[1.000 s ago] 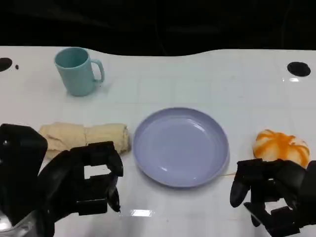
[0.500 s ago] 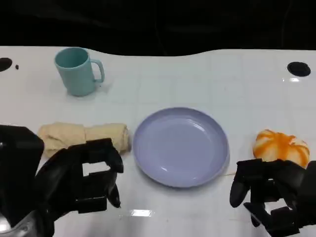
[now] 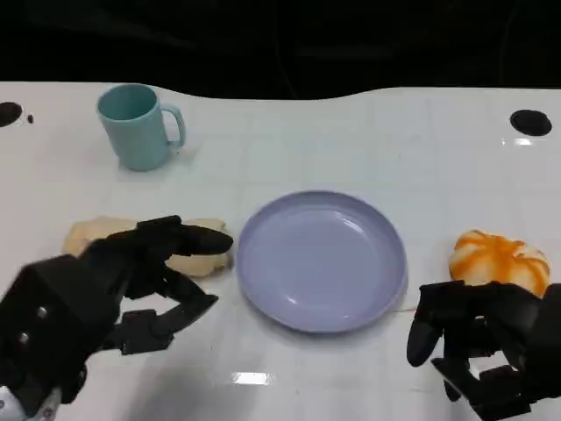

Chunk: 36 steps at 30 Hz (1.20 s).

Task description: Grasp the towel on the left side of the plate with the left hand and place it into the plate.

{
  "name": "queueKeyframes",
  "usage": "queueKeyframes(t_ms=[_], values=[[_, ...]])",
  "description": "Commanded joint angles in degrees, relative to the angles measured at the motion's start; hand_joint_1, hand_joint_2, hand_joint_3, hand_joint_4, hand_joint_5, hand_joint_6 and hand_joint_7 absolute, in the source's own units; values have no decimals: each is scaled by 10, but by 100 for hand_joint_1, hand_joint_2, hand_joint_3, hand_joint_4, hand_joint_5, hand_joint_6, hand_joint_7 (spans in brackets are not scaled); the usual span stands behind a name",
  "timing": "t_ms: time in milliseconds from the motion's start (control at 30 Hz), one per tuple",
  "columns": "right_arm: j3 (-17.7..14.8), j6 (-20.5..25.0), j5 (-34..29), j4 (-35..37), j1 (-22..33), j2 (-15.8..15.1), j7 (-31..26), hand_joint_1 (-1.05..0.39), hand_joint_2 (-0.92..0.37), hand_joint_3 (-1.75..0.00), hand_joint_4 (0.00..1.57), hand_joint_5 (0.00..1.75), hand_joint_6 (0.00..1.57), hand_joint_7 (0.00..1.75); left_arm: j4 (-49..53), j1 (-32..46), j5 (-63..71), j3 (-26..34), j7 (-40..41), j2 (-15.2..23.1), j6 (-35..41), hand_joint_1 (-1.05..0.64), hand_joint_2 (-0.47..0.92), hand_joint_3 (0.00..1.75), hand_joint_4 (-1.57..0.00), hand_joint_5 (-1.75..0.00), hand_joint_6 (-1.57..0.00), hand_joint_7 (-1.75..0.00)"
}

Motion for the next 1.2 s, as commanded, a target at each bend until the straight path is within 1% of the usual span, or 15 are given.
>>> queueKeyframes(t_ms=[33, 67, 100, 167, 200, 333, 467, 533, 600, 833, 1100, 1200], values=[[-1, 0, 0, -4, -3, -5, 0, 4, -58, -108, 71, 167, 69, 143, 13, -35, 91, -24, -10, 62, -27, -41, 92, 19, -24, -71, -31, -11], [0, 1, -1, -4, -3, -5, -1, 4, -58, -108, 71, 167, 69, 143, 18, -43, 128, -33, -4, 77, -35, -42, 92, 18, -22, -70, -30, -10], [0, 1, -1, -4, -3, -5, -1, 4, -58, -108, 71, 167, 69, 143, 24, -53, 165, -44, 1, 91, -43, -48, 92, 13, -21, -66, -29, -8], [1, 2, -1, -4, -3, -4, -1, 4, -58, -108, 71, 167, 69, 143, 33, -73, 235, -64, 1, 113, -44, -54, 92, 10, -21, -57, -29, -4], [1, 2, 0, -4, -2, -4, -1, 4, -58, -108, 71, 167, 69, 143, 37, -82, 265, -73, -2, 120, -40, -58, 92, 9, -18, -52, -27, -3], [0, -3, -1, -3, -1, -5, 0, 5, -59, -108, 71, 167, 69, 143, 66, -119, 347, -103, -7, 126, -35, -63, 92, 5, -16, -45, -25, -1], [2, -9, -2, -2, 0, -5, 0, 4, -58, -108, 71, 168, 69, 143, 115, -154, 403, -133, -8, 118, -32, -64, 92, 3, -18, -43, -26, -1], [2, -11, -1, -1, 0, -5, 0, 4, -58, -108, 71, 168, 70, 143, 142, -170, 422, -145, -5, 114, -34, -62, 92, 1, -25, -33, -27, -1], [3, -13, -2, -1, 0, -4, 0, 4, -58, -109, 72, 167, 70, 143, 178, -191, 443, -161, -3, 109, -35, -62, 92, 0, -30, -26, -28, 0], [5, 1, -3, -7, -1, -2, -4, 3, -58, -109, 71, 167, 70, 142, 313, -262, 476, -202, 5, 82, -44, -60, 90, 0, -38, -20, -30, -1], [4, 2, -2, -12, 2, -2, -4, 3, -57, -109, 71, 167, 70, 142, 539, -351, 477, -242, 66, 39, -89, -56, 87, 0, -45, -16, -38, -3], [5, 4, -2, -14, 2, -3, -5, 3, -57, -109, 71, 166, 70, 142, 634, -384, 474, -257, 80, 19, -106, -56, 91, 3, -49, -15, -40, -3]])
